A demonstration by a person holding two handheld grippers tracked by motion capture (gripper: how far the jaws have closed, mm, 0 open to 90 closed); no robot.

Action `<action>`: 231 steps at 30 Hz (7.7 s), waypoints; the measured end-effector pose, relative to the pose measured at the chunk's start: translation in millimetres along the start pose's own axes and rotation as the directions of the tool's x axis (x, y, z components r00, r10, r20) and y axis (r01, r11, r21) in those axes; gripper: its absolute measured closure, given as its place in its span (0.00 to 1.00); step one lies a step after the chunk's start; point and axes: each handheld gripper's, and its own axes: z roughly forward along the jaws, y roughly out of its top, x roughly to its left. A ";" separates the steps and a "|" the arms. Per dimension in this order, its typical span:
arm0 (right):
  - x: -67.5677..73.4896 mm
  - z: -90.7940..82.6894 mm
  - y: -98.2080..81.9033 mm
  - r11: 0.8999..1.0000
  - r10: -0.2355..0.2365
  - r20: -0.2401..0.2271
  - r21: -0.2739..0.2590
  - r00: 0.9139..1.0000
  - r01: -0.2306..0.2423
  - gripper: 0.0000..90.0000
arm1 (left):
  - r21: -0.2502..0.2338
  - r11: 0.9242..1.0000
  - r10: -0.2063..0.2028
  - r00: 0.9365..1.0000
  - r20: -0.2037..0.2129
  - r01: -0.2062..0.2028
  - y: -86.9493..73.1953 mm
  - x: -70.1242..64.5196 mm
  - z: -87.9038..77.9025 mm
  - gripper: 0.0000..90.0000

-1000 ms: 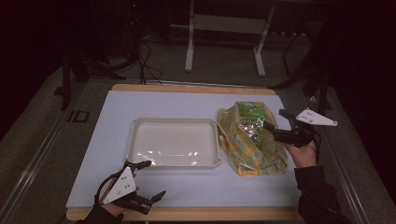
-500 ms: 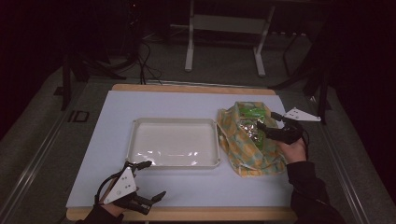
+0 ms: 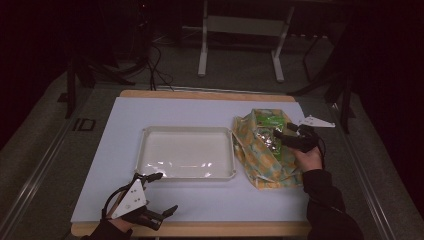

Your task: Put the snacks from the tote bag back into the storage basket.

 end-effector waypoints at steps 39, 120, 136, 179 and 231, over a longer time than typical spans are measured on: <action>-17.9 34.9 -25.9 0.977 0.078 -0.161 0.208 0.984 -0.043 0.50 | 0.007 1.000 0.007 1.000 0.003 -0.007 -0.3 -0.5 1.4 0.01; -12.4 -64.4 24.8 0.992 0.129 -0.114 0.012 0.985 -0.129 0.92 | 0.004 1.000 0.007 1.000 0.000 -0.007 0.2 -1.0 1.9 0.01; -7.2 -80.8 43.5 0.991 0.129 -0.093 -0.008 0.987 -0.130 0.92 | 0.006 1.000 0.004 1.000 -0.001 -0.004 0.2 -0.5 1.8 0.01; 41.6 -63.7 95.6 0.997 0.058 -0.196 -0.041 0.979 -0.068 0.92 | 0.005 1.000 0.005 1.000 0.002 -0.005 0.1 -0.5 1.7 0.01; 133.3 3.5 87.8 1.000 0.022 -0.397 0.018 0.918 -0.016 0.92 | 0.001 1.000 0.008 1.000 0.010 -0.008 0.6 -1.7 0.9 0.01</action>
